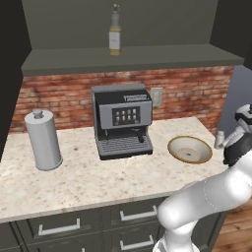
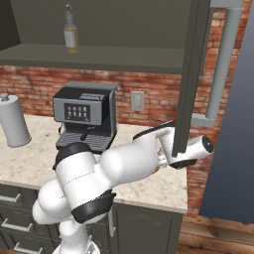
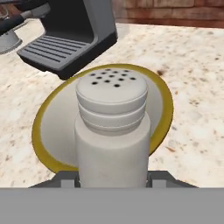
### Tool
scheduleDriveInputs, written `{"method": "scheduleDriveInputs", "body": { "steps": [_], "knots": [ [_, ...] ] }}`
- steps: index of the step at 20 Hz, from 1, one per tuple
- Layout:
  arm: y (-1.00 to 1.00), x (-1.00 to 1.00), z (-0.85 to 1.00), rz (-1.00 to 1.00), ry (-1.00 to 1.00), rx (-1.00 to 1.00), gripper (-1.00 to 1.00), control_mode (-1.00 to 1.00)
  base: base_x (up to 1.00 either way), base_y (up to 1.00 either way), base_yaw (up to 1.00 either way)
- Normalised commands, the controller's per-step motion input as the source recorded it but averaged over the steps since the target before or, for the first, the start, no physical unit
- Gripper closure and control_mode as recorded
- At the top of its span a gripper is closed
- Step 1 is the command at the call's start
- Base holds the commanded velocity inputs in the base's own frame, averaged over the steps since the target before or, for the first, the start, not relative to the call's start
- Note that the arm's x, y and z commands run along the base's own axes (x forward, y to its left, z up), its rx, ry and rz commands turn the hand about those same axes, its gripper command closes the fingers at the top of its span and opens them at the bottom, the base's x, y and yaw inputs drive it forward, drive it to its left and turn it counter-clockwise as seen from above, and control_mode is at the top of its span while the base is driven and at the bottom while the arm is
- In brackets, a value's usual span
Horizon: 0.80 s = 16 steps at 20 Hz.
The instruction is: Retrieve the bottle and the shaker from the cabinet and place them next to the mixing bowl on the counter. Then add garlic from the fridge to the mixing bowl.
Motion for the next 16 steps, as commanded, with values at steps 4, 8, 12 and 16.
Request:
{"method": "scheduleDriveInputs", "body": {
  "steps": [4, 8, 12, 16],
  "knots": [
    [-0.04, 0.07, -0.37, 0.12, -0.02, 0.01, 1.0, -1.0, 0.0, 0.0, 0.0],
    [0.0, 0.01, -0.47, 0.1, 0.0, 0.0, 1.0, -1.0, 0.0, 0.0, 0.0],
    [0.0, 0.0, -0.36, 0.07, 0.0, 0.0, 1.0, -1.0, 0.0, 0.0, 0.0],
    [0.0, 0.05, -0.31, 0.04, -0.01, 0.0, 1.0, -1.0, 0.0, 0.0, 0.0]
  ]
}}
